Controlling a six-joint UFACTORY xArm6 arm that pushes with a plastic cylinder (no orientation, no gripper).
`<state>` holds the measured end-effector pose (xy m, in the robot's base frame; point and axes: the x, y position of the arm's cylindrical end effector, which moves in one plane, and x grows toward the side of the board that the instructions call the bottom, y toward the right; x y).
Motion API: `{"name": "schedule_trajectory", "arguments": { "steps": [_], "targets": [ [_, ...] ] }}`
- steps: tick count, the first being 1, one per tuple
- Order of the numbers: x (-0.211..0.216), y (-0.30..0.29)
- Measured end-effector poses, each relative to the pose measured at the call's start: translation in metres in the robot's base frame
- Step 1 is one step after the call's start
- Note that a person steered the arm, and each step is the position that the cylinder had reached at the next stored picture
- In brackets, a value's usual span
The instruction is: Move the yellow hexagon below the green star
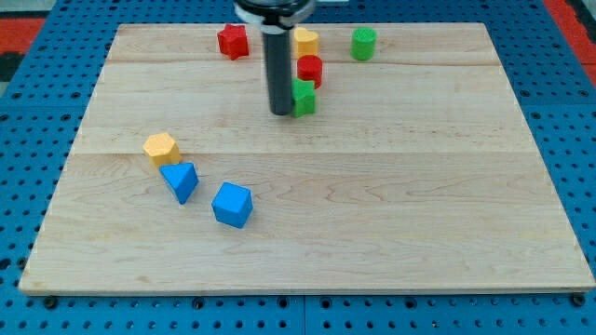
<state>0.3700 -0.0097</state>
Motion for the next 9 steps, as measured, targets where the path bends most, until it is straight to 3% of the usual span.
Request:
{"name": "schedule_trajectory", "arguments": {
  "steps": [1,2,3,4,5,6,7,8,9],
  "targets": [
    [0.022,0.001],
    [0.012,-0.061],
    [-0.028,-0.134],
    [0.01,-0.245],
    [0.095,-0.227],
    [0.098,-0.148],
    [0.069,-0.095],
    [0.065,-0.146],
    [0.048,-0.142]
  ]
}}
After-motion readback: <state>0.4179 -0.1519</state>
